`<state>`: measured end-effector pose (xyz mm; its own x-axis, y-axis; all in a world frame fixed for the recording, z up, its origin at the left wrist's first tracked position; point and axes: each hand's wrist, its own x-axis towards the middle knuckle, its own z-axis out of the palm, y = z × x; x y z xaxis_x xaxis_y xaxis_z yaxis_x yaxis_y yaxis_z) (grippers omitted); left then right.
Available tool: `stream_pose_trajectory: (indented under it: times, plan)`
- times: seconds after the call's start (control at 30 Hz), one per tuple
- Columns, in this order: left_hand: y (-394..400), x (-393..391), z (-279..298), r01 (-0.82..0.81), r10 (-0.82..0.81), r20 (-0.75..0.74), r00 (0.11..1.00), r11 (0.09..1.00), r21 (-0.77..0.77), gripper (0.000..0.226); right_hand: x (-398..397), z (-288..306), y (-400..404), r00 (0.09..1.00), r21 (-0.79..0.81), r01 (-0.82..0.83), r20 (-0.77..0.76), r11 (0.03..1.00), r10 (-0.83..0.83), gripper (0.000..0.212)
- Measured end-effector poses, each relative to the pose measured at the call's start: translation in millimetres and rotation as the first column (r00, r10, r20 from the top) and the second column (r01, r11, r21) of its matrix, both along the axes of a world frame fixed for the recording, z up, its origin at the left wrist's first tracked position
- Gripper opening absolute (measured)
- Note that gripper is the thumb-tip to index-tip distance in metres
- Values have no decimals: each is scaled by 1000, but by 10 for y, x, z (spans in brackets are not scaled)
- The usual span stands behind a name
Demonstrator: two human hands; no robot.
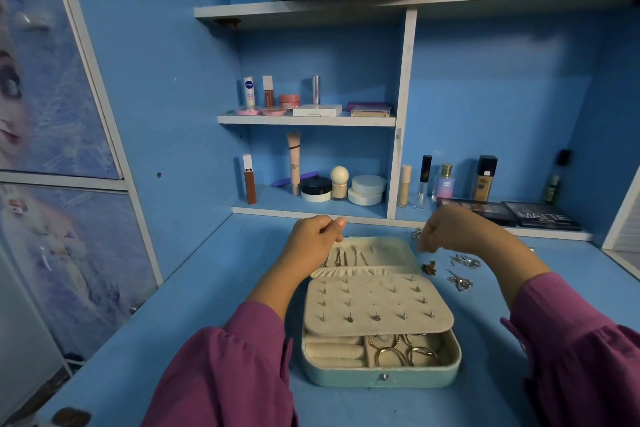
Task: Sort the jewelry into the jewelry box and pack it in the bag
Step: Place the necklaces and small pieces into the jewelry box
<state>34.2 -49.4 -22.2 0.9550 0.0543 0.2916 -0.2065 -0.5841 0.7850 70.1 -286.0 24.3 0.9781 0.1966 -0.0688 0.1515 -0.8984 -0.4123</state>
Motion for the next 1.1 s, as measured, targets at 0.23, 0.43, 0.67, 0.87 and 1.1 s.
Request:
stream_pose_trajectory:
  times: [0.23,0.43,0.67,0.87,1.1]
  plan:
    - [-13,-6,-11,-15,15,-2,1000,999,-30,34,15,-107,6,992,-213,82,-73,974,-100,33]
    - [-13,-11,5,-17,16,-19,1000,997,-70,33,-24,-157,70,989,-172,147,-2,974,-149,23]
    - [-11,-44,50,-4,3,-8,1000,989,-146,32,-84,106,20,990,168,122,50,978,-132,25]
    - [-23,-68,92,26,-26,5,1000,971,-236,29,-227,314,62,986,504,-4,146,864,-80,18]
    - [-71,-138,175,173,-161,64,985,929,-326,9,-325,356,299,980,612,-143,196,778,26,17]
